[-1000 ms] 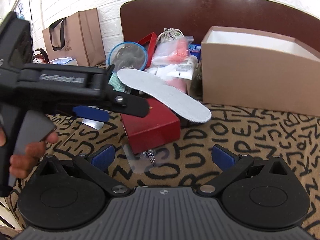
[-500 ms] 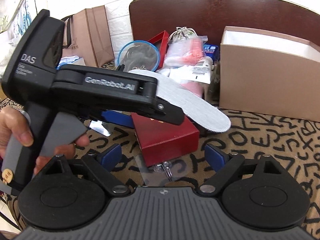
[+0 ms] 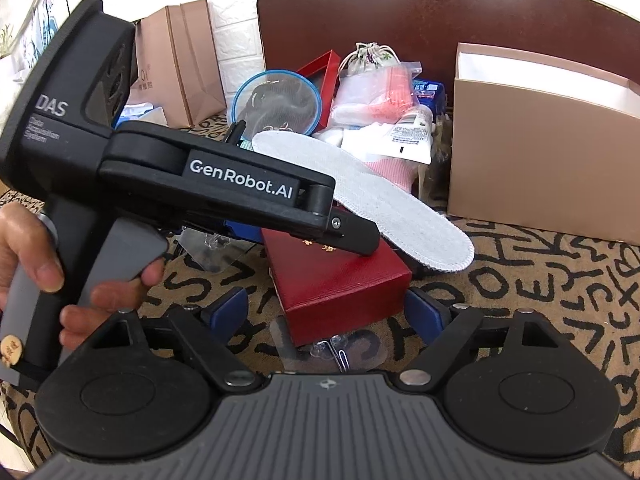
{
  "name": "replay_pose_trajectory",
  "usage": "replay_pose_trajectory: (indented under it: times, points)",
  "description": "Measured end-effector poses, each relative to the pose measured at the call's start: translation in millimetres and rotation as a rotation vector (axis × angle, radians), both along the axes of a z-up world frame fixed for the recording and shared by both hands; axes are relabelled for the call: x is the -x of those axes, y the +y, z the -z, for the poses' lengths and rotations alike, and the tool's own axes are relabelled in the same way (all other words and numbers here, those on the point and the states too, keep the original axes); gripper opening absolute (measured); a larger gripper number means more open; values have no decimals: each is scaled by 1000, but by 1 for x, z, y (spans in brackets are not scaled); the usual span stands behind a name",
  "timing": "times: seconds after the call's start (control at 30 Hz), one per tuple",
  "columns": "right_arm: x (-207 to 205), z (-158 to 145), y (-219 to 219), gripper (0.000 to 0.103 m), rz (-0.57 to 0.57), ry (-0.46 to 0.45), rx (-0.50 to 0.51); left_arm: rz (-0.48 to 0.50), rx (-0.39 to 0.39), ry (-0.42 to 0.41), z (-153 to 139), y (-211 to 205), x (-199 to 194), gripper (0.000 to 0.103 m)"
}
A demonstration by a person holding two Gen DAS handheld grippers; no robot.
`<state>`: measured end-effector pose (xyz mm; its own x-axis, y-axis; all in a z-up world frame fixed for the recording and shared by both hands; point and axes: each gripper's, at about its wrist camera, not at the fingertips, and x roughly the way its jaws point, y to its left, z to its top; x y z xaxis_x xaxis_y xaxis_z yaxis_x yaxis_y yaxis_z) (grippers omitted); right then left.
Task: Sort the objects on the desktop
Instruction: 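Withdraw the left gripper and reach toward the red gift box, then grasp the red gift box with the left gripper and carry it toward the tan box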
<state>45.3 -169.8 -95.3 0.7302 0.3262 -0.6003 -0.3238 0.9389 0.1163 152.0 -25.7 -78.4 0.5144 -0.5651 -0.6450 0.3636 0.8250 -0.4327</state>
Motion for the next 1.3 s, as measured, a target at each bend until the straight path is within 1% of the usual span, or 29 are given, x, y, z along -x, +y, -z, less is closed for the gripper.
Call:
replay_pose_trajectory:
  times: [0.07, 0.2, 0.23, 0.27, 0.33, 0.53, 0.67, 0.73, 0.8, 0.97, 1.07, 1.3]
  points:
    - [-1, 0, 1, 87, 11, 3, 6, 15, -1, 4, 0, 0, 2, 72]
    - [-4, 1, -3, 84, 36, 12, -3, 60, -8, 2, -1, -1, 10, 72]
    - [-4, 1, -3, 84, 43, 13, -2, 71, -15, -6, -1, -2, 12, 74]
    - [-4, 1, -4, 83, 46, 14, -1, 79, -16, -8, 0, -3, 12, 78]
    - [-4, 2, -5, 80, 49, 18, -2, 86, -4, 10, 3, -4, 9, 80]
    - [-3, 2, -8, 76, 54, 27, -22, 91, -6, 5, 2, -4, 9, 73]
    - [-1, 0, -10, 75, 60, 32, -39, 80, 16, 11, 5, 0, 10, 73]
    - [-1, 1, -8, 74, 65, 34, -35, 75, 12, 8, 4, -1, 11, 73]
    - [-1, 0, -7, 71, 69, 35, -36, 63, 4, 4, 2, -2, 13, 71]
    - [5, -5, -8, 66, 62, 35, -39, 39, -17, -14, -8, 1, 23, 65]
    - [10, -10, -8, 65, 57, 29, -49, 21, -12, -22, -15, 3, 29, 65]
    - [24, -32, -12, 65, 41, -24, -76, 3, -2, -97, -48, 0, 47, 65]
